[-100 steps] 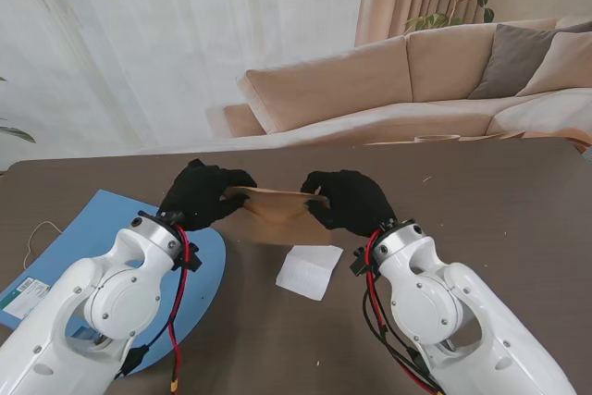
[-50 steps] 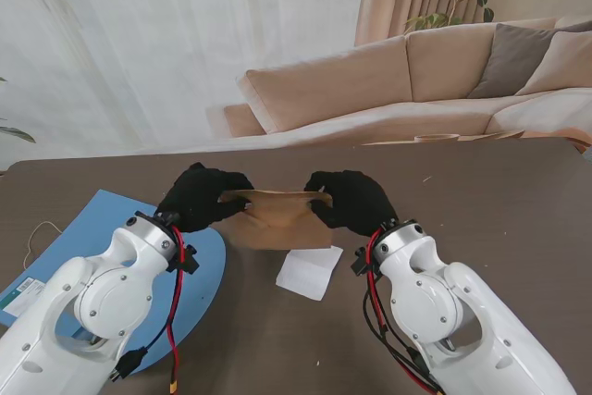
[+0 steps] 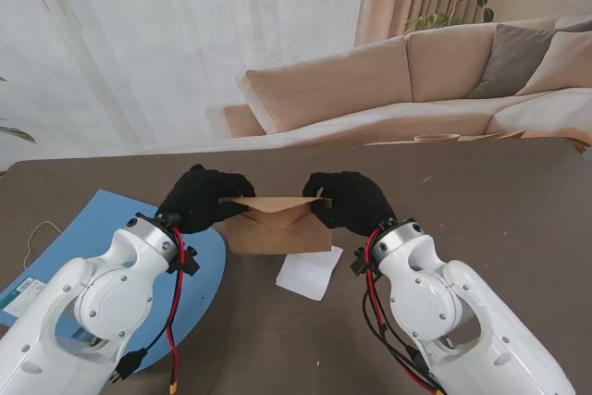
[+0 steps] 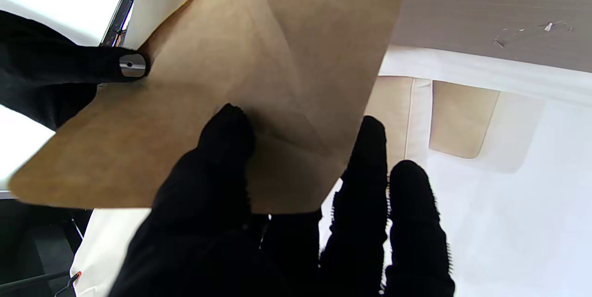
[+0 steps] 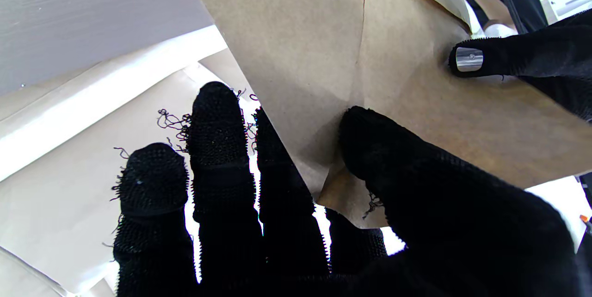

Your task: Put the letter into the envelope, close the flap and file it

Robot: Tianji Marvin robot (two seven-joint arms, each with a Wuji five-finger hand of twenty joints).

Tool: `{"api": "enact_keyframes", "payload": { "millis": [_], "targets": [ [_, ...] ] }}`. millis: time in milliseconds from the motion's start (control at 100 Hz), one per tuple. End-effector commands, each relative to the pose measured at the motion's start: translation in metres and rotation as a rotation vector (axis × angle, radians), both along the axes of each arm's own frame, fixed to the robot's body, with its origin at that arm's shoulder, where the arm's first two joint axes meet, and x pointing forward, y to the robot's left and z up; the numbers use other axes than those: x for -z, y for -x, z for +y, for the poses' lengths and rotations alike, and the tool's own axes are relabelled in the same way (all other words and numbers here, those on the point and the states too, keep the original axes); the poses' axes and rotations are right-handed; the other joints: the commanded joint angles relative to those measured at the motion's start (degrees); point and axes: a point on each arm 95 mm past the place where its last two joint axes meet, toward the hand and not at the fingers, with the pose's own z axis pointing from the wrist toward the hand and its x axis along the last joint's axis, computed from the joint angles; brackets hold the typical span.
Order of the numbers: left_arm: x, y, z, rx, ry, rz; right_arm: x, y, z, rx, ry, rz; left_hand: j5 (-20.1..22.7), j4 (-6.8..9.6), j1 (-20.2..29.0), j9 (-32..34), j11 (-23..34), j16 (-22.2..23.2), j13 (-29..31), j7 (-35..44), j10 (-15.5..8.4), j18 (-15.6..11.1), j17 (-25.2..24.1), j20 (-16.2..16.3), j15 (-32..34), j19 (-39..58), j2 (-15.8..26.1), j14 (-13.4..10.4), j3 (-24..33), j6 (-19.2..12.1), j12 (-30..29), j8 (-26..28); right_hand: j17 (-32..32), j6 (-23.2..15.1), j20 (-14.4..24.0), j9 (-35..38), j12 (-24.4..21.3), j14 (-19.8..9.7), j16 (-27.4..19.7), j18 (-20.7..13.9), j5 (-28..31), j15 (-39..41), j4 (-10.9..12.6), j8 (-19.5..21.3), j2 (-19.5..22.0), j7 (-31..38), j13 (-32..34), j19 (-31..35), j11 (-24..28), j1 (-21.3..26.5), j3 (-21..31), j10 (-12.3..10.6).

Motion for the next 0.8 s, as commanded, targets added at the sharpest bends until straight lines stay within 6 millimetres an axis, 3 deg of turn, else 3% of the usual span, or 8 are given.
{"api": "enact_keyframes", "payload": {
  "millis": [0,130,210,350,610,680,750,790],
  "targets": [
    [0.0003,0.0034,-0.0033,0.005,0.004,0.008,0.0019,0.0024,0.0022,-0.012,0.008,0.018,-4.68,0.90,1.23,-0.93,1.33,-0.84,0.92,-3.54,-0.78,0.80,0.21,0.16,0.50,1.38,0.40,0.08,2.54,-1.35,-0.57,1.98,-0.63,-0.76,0.65,0.59,-0.18,-0.12,0.31,1.08,0.63,0.81,0.62,-0.29,1.45,1.21,0.39,1.68,0.68,2.39,0.93,-0.25],
    [-0.0001,0.0029,-0.0033,0.002,0.012,-0.001,0.0028,0.0028,0.0020,-0.014,0.015,0.026,-10.43,0.42,1.47,-1.60,-3.47,-1.41,-0.48,2.23,-1.31,0.20,-0.34,-0.69,-1.09,0.14,-2.99,-0.68,4.71,-8.62,3.76,11.14,-0.63,-0.66,0.64,0.57,-0.28,-0.06,0.26,1.07,0.62,0.73,0.64,-0.38,1.52,1.23,0.38,1.67,0.57,2.44,0.88,-0.24],
    [-0.0005,0.0026,-0.0039,0.003,0.020,-0.011,0.0035,0.0026,0.0021,-0.017,0.019,0.031,-9.61,0.07,2.57,-2.31,-6.45,-0.97,-2.04,8.50,-2.26,-0.43,-1.09,-0.74,-1.55,-0.41,-3.36,-1.18,6.22,-11.83,7.82,15.50,-0.64,-0.63,0.64,0.55,-0.31,-0.03,0.24,1.07,0.60,0.69,0.64,-0.42,1.51,1.25,0.38,1.66,0.55,2.45,0.82,-0.25],
    [-0.0012,0.0014,-0.0047,0.009,0.028,-0.019,0.0038,0.0023,0.0023,-0.021,0.022,0.035,-2.32,0.26,5.24,-0.06,-3.27,0.46,-0.43,11.58,-2.40,0.04,-0.29,0.40,0.72,0.81,-1.92,-0.84,7.98,-9.73,10.16,12.97,-0.67,-0.53,0.64,0.43,-0.40,-0.02,0.19,1.07,0.45,0.59,0.65,-0.62,1.54,1.10,0.29,1.64,0.42,2.43,0.77,-0.25],
    [-0.0018,0.0004,-0.0033,0.009,-0.005,-0.028,0.0025,0.0028,0.0015,-0.027,0.022,0.028,-0.09,-0.52,1.07,0.76,5.25,4.43,4.06,15.45,0.00,1.28,3.47,2.55,9.42,7.12,-2.71,-0.76,16.49,-12.70,13.60,19.26,-3.91,1.67,-0.30,-3.77,-5.15,0.29,-2.37,0.00,-4.06,-6.63,1.10,-8.28,0.22,-3.67,-4.14,-1.36,-7.16,-1.66,0.61,-0.25],
    [-0.0020,-0.0005,-0.0035,0.001,-0.009,-0.028,0.0023,0.0034,0.0011,-0.033,0.025,0.027,-0.76,-0.83,0.96,0.73,6.03,4.75,4.46,16.10,-0.15,1.31,3.89,2.65,10.02,7.77,-2.91,-0.96,17.28,-12.34,14.47,20.78,-6.94,3.73,-0.70,-8.89,-7.91,0.06,-3.86,-0.62,-7.36,-12.64,2.04,-11.70,1.35,-10.82,-8.22,-4.17,-10.76,-6.07,-0.12,-0.19],
    [-0.0022,-0.0019,-0.0040,-0.011,-0.007,-0.027,0.0018,0.0047,0.0006,-0.037,0.029,0.025,-1.37,-1.21,1.02,0.78,6.48,5.00,4.80,16.52,-0.10,1.56,4.20,2.73,10.43,8.32,-3.20,-0.90,17.96,-11.37,15.07,21.80,-10.19,5.62,-0.80,-14.46,-10.79,0.06,-5.24,-1.00,-8.29,-18.17,5.56,-6.40,5.30,-24.83,-12.64,-7.51,-13.85,-10.42,-3.85,0.12],
    [-0.0025,-0.0026,-0.0043,-0.020,-0.006,-0.025,0.0012,0.0059,0.0003,-0.039,0.032,0.022,-2.10,-1.53,1.22,0.74,6.64,5.09,4.88,16.63,-0.17,1.52,4.30,2.75,10.54,8.57,-3.35,-0.96,18.06,-10.57,15.28,22.20,-11.91,6.10,-1.11,-17.72,-11.71,0.14,-6.20,-1.12,-10.76,-20.70,4.75,-5.98,5.09,-27.92,-15.20,-9.18,-15.33,-11.74,-5.90,0.28]
  ]
}}
